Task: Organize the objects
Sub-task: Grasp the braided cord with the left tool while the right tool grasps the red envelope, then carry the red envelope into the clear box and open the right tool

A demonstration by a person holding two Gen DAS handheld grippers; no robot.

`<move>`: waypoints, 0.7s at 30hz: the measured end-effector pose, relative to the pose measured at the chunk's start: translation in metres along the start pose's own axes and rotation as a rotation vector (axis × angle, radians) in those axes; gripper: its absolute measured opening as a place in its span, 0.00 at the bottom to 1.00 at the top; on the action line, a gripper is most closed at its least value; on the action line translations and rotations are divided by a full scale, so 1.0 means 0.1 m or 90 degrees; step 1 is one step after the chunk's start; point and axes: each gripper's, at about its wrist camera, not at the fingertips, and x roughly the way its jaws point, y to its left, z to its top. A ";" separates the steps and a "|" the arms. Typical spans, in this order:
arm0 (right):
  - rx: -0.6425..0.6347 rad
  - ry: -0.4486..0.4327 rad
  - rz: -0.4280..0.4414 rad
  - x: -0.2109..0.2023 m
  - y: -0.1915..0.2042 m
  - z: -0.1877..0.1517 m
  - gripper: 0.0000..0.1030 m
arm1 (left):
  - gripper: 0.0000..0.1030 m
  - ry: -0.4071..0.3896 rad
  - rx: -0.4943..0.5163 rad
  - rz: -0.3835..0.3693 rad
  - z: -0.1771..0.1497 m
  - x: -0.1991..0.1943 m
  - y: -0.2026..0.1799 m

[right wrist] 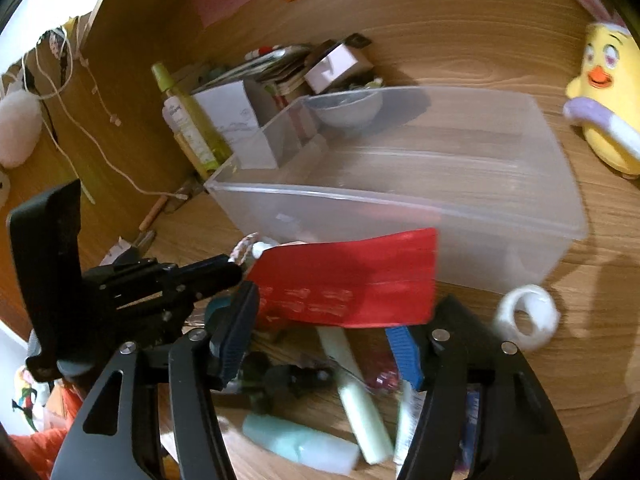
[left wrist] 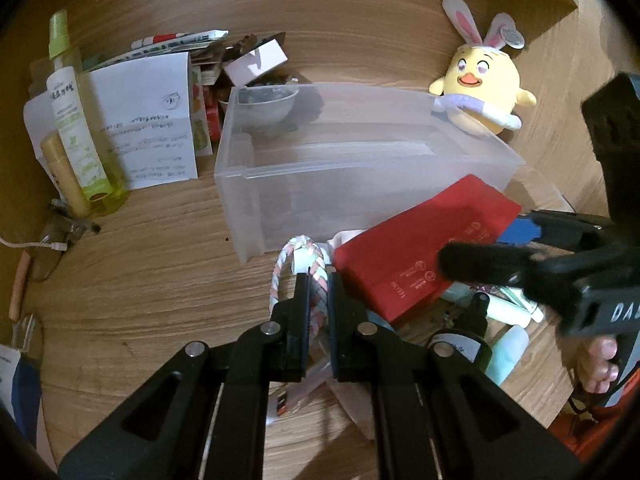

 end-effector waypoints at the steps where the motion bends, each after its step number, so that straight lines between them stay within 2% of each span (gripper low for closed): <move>1: -0.003 0.003 0.003 0.04 0.03 0.00 0.57 | 0.07 0.000 0.001 -0.002 0.00 0.00 -0.01; 4: -0.011 0.007 0.006 0.11 0.11 0.03 0.54 | 0.07 -0.006 -0.001 -0.001 0.00 -0.01 0.00; 7: -0.014 0.007 0.013 0.12 0.12 0.03 0.32 | 0.07 -0.013 -0.016 -0.008 0.01 -0.04 0.04; 13: -0.012 -0.024 0.037 -0.09 0.12 0.02 0.15 | 0.06 -0.036 -0.031 0.002 0.04 -0.18 0.11; 21: -0.055 -0.084 0.003 -0.51 0.18 0.01 0.12 | 0.06 -0.072 -0.023 0.022 0.15 -0.41 0.09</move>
